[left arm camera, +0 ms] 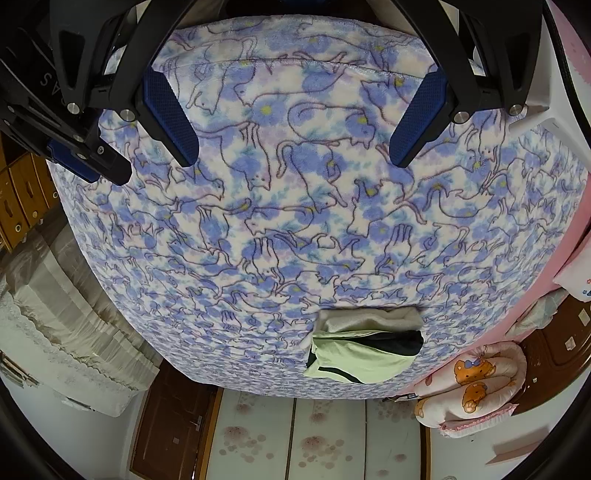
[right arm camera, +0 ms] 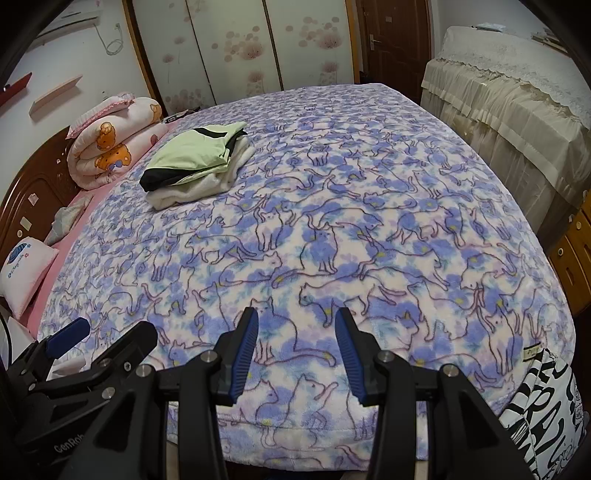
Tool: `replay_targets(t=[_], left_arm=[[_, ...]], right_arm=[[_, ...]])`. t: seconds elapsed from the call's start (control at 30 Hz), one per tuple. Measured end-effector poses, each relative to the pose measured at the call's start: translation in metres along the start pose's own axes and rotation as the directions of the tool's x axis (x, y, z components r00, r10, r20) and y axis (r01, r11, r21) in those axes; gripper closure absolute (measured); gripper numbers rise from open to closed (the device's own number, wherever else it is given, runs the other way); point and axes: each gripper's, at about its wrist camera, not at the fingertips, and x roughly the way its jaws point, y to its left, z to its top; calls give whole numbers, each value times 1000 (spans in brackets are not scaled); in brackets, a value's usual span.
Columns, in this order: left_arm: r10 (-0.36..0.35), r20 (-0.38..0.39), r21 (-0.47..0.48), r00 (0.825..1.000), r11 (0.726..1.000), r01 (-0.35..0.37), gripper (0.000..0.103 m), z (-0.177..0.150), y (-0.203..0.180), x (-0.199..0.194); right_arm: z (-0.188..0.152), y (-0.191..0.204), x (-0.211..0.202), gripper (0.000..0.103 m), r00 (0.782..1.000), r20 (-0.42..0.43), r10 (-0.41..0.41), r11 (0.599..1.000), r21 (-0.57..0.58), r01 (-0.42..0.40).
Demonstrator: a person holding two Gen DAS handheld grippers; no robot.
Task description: Fold large clothes
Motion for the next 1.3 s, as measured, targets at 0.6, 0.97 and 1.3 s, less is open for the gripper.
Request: replay_targets(t=[0.6,0.97,1.3], left_arm=[[10,2,14,1000,1000,-10,1,2,5,8],[8,-6,16,1000,1000,-8,2,2,6,11],[9,-16,18,1000,1000,-9,2,1,6,15]], right_arm=[[1,1,4,59,1000,1,1,1000,1,-1],[1,1,6,59,1000,-3,1,1000,1,-1],[2,0,7,59,1000,-6,1,1000,1,-1]])
